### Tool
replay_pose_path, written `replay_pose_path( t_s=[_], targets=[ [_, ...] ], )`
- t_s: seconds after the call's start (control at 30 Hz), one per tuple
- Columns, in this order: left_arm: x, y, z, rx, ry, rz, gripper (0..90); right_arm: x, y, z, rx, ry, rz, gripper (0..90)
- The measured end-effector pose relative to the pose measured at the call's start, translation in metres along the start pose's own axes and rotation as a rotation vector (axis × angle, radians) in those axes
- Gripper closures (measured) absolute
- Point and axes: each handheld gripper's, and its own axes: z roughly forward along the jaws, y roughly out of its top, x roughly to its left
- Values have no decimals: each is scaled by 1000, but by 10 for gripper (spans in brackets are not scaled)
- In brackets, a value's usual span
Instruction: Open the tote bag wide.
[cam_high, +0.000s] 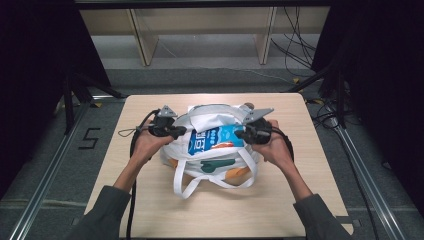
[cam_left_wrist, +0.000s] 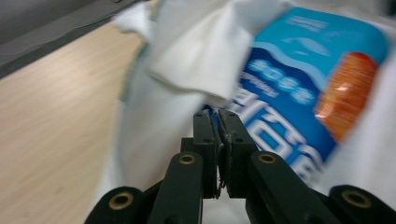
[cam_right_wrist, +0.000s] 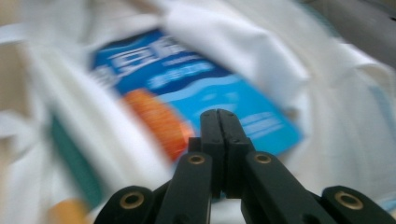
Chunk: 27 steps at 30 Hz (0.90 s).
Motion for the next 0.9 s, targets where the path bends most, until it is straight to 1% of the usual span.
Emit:
replay_pose_path(
  t_s=[0.03, 0.07, 0.1, 0.13, 0.17, 0.2, 0.23, 0.27, 0.3, 0.33, 0.4, 0.43, 0.47, 0.5, 0.53, 0.57, 0.6, 0.63, 0.67, 0.7, 0.73, 0.77, 0.8, 0.83, 0.87, 0.9],
  targets=[
    [6, 1, 4, 7, 11, -24, 859, 9, -3, -4, -2, 8, -19, 900],
    [12, 0, 8, 6, 26, -48, 862, 16, -7, -7, 2, 28, -33, 900],
    [17, -1, 11, 16, 37, -73, 866, 21, -12, -10, 29, 62, -35, 900],
    [21, -3, 15, 32, 50, -73, 870, 26, -18, -11, 41, 58, -39, 900],
    [25, -6, 19, 42, 65, -74, 872, 29, -24, -14, 67, 67, -58, 900],
    [30, -9, 23, 45, 68, -82, 882, 32, -32, -14, 72, 66, -44, 900],
    [33, -13, 28, 44, 72, -115, 891, 34, -40, -13, 85, 62, -44, 900],
    [33, -13, 28, 44, 72, -115, 893, 34, -40, -13, 85, 62, -44, 900],
    [37, -18, 38, 42, 61, -154, 894, 37, -57, -8, 82, 91, -11, 900],
    [37, -18, 40, 41, 69, -155, 895, 39, -63, -5, 72, 96, -7, 900],
    [38, -18, 44, 44, 74, -149, 895, 40, -65, -5, 75, 98, -1, 900],
    [36, -17, 49, 61, 91, -162, 895, 42, -70, -2, 77, 97, -2, 900],
    [36, -17, 49, 61, 91, -162, 894, 42, -70, -2, 77, 97, -2, 900],
    [31, -13, 48, 66, 107, -143, 895, 46, -70, -1, 75, 78, -4, 900],
    [29, -12, 44, 63, 99, -130, 894, 47, -68, -3, 95, 78, -21, 900],
    [29, -12, 44, 63, 99, -130, 890, 47, -68, -3, 95, 78, -21, 900],
    [22, -11, 34, 45, 86, -108, 884, 48, -64, -6, 80, 60, -28, 900],
    [17, -11, 28, 41, 82, -84, 879, 48, -62, -8, 70, 53, -25, 900],
    [11, -11, 23, 43, 68, -57, 872, 47, -59, -11, 55, 52, -29, 900],
    [4, -12, 19, 28, 43, -44, 863, 46, -57, -15, 51, 64, -28, 900],
    [-4, -14, 17, 16, 12, -39, 860, 45, -54, -17, 6, 53, -21, 900],
    [-12, -17, 15, 23, -11, -13, 854, 43, -52, -20, -3, 53, -21, 900],
    [-20, -21, 12, 29, -26, 6, 850, 42, -49, -21, -25, 44, -24, 900],
    [-20, -21, 12, 29, -26, 6, 847, 42, -49, -21, -25, 44, -24, 900],
    [-34, -28, 9, 45, -75, 32, 841, 40, -47, -20, -53, 33, -8, 900],
    [-39, -32, 8, 53, -79, 52, 840, 38, -46, -19, -46, 25, -8, 900]
  ],
)
